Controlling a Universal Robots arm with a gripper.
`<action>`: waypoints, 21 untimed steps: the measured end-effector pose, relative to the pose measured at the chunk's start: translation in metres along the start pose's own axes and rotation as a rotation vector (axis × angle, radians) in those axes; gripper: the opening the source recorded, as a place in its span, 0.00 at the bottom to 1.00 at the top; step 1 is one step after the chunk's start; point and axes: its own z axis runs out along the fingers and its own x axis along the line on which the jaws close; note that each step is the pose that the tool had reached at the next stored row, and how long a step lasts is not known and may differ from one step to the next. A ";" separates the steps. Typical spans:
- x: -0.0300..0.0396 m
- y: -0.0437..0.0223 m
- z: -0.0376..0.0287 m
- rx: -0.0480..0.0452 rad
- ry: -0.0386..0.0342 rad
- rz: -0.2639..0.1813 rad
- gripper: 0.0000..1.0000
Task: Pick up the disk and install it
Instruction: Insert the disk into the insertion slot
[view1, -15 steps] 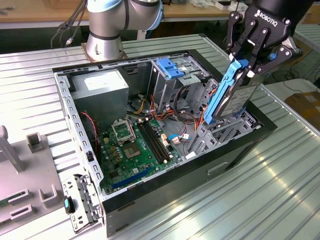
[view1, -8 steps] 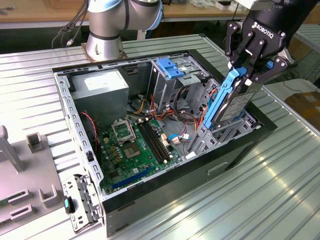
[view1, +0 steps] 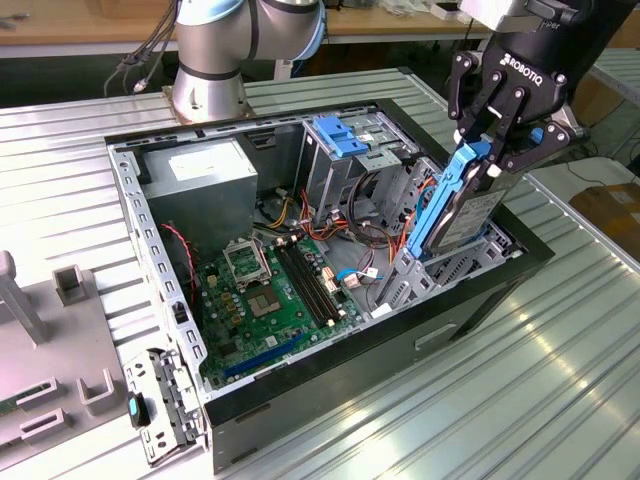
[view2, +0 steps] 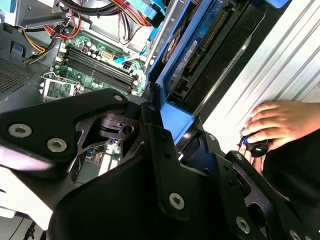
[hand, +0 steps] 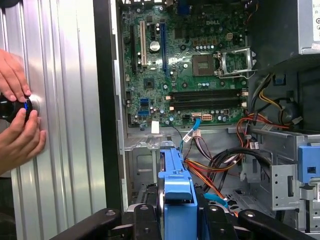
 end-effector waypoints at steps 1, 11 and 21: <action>0.0001 0.0000 0.0011 0.0000 -0.0008 -0.001 0.37; 0.0032 -0.0012 0.0153 -0.0002 -0.0025 -0.001 0.37; 0.0034 -0.0013 0.0178 0.0004 -0.0027 -0.001 0.37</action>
